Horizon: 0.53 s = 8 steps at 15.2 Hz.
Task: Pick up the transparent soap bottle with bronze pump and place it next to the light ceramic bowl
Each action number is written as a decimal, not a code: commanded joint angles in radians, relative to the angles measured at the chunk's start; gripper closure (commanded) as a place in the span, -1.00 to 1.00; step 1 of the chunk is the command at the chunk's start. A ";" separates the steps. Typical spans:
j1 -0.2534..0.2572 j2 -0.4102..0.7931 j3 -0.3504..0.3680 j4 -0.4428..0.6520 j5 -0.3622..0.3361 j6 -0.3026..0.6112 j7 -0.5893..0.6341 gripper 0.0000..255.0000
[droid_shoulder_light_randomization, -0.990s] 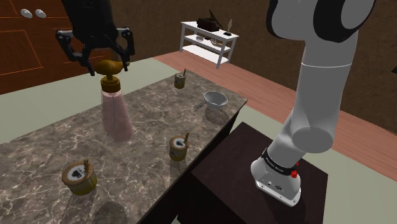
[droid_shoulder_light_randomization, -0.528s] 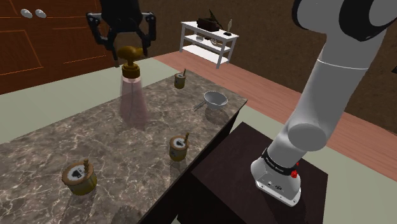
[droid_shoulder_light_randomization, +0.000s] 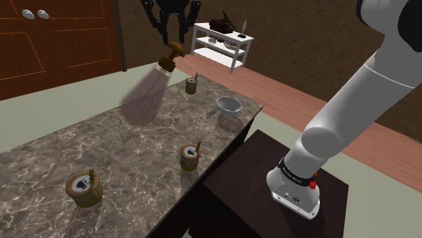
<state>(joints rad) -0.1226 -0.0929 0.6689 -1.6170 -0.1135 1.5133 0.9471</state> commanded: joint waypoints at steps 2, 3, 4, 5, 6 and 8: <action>-0.030 -0.087 -0.058 -0.041 0.044 -0.018 -0.095 1.00; -0.037 -0.110 -0.078 -0.049 0.053 -0.026 -0.124 1.00; -0.044 -0.130 -0.098 -0.055 0.061 -0.034 -0.152 1.00; -0.051 -0.150 -0.118 -0.061 0.067 -0.043 -0.180 1.00; -0.044 -0.124 -0.098 -0.052 0.056 -0.032 -0.150 1.00; -0.046 -0.132 -0.095 -0.090 0.069 -0.004 -0.104 -1.00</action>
<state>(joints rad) -0.1678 -0.2242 0.5710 -1.6921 -0.0498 1.4967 0.8164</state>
